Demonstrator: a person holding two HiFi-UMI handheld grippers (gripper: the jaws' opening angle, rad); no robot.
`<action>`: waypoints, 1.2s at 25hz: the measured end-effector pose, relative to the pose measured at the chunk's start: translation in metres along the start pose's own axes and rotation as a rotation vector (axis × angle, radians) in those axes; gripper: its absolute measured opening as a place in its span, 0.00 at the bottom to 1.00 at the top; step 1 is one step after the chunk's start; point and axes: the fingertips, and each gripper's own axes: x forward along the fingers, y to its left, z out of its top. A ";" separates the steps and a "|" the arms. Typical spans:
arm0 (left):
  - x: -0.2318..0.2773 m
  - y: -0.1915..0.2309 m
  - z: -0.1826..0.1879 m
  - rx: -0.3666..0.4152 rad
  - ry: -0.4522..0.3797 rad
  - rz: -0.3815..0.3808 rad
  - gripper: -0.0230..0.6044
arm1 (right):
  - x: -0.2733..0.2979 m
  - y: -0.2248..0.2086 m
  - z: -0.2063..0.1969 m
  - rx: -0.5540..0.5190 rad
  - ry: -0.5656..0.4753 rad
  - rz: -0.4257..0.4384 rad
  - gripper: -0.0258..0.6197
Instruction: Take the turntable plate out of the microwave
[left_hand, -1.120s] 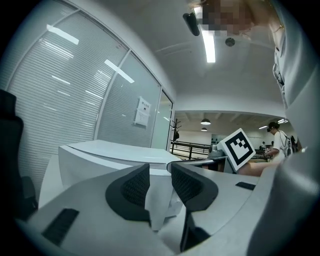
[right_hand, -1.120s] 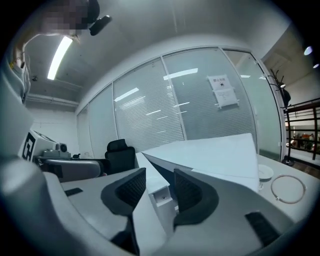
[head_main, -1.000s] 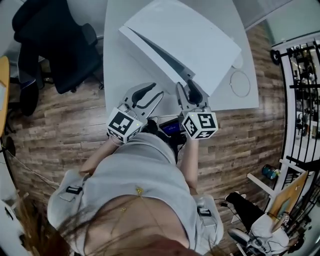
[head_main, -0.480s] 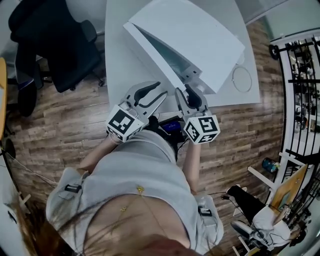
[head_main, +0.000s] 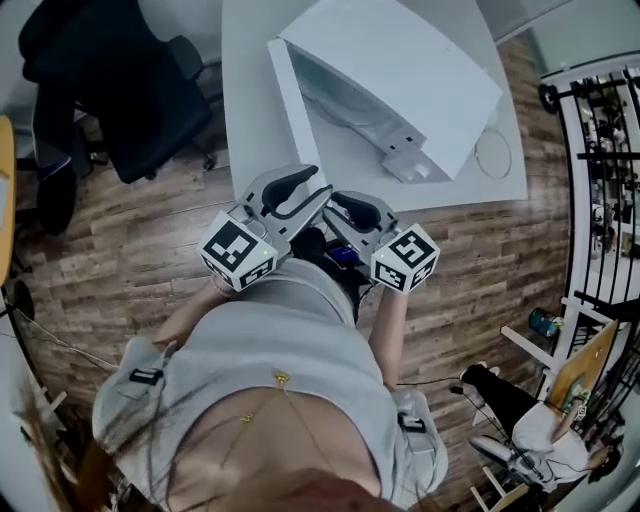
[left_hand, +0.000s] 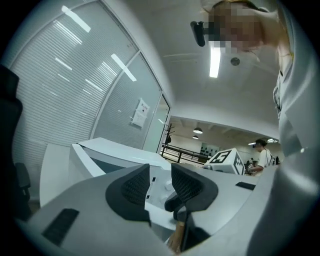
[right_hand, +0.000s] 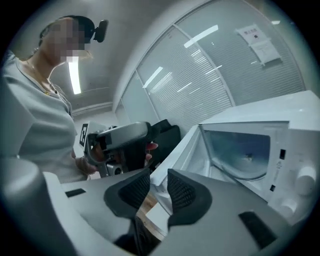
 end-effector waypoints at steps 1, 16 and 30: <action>-0.008 0.000 0.006 -0.015 -0.004 -0.002 0.26 | 0.008 0.007 0.000 -0.007 -0.002 0.019 0.22; -0.054 0.017 -0.009 -0.052 0.049 0.049 0.26 | 0.056 0.013 0.031 -0.114 -0.107 -0.126 0.19; 0.003 0.087 -0.031 0.009 0.008 0.094 0.26 | 0.013 -0.043 0.058 -0.080 -0.322 -0.423 0.19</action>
